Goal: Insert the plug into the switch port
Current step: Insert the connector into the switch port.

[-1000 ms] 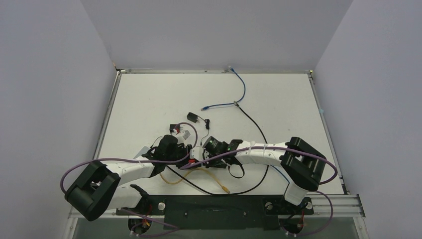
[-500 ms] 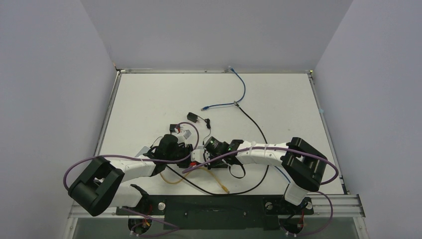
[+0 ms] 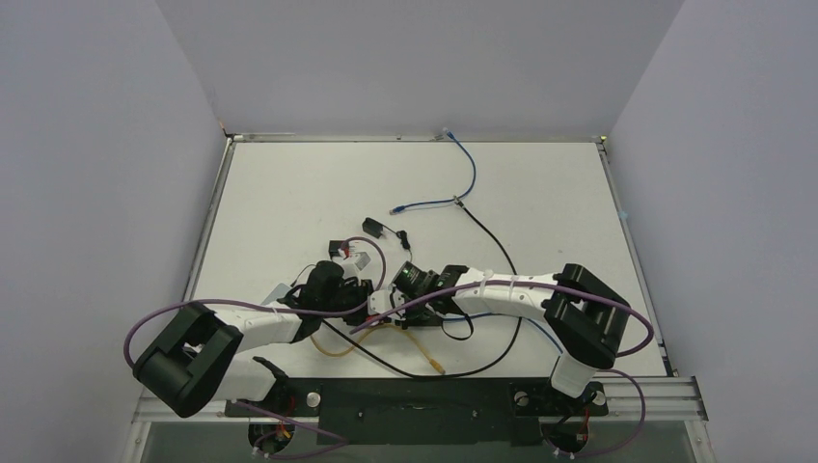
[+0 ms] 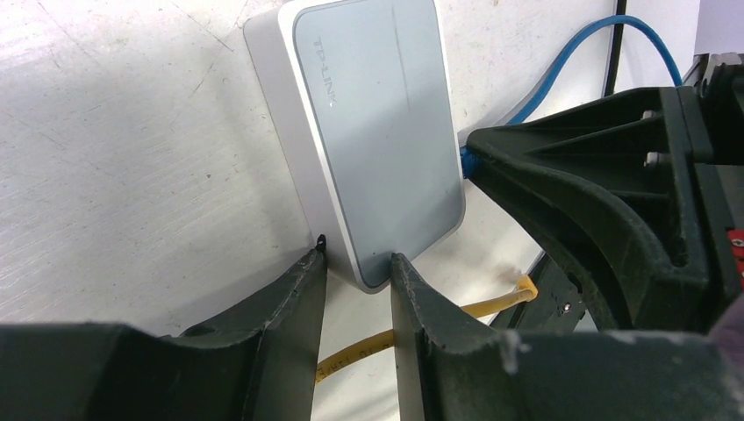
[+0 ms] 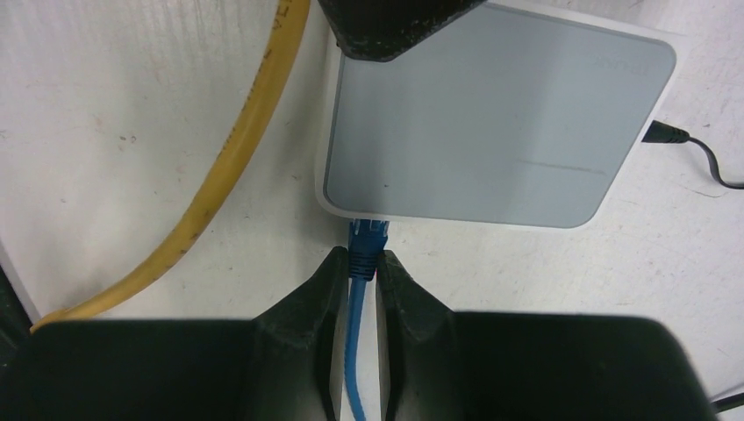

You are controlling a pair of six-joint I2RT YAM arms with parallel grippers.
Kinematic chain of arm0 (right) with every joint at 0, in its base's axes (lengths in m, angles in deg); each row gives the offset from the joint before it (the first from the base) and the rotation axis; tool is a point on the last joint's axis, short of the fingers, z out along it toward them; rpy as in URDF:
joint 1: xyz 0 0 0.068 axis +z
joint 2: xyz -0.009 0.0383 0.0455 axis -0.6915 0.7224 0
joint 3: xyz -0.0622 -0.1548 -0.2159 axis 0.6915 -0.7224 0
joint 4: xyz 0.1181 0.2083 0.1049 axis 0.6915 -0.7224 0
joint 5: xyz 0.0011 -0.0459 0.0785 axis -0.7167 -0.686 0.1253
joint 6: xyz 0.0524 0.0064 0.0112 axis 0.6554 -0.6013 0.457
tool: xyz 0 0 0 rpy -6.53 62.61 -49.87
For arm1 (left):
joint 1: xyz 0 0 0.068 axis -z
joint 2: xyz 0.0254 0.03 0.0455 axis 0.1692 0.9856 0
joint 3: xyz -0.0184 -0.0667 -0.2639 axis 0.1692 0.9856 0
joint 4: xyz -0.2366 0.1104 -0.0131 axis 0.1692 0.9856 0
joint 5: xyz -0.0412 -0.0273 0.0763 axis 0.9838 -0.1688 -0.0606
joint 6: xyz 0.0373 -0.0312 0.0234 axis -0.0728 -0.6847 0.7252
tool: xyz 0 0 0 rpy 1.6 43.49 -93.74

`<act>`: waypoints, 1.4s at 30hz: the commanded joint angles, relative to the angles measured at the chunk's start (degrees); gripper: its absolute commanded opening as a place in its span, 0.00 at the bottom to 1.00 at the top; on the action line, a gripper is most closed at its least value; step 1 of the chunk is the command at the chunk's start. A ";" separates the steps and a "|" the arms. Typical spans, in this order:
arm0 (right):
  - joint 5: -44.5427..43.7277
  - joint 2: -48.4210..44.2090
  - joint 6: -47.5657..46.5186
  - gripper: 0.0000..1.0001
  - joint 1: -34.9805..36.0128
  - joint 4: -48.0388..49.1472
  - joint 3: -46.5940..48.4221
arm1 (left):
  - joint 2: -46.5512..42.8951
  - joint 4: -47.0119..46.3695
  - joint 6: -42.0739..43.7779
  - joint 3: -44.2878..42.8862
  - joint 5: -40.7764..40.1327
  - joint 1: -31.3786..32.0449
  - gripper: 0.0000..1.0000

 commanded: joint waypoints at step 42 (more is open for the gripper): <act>-7.84 -10.89 15.66 0.32 -2.30 10.34 -4.87 | -30.79 35.07 -5.35 -6.94 -21.34 -2.78 0.57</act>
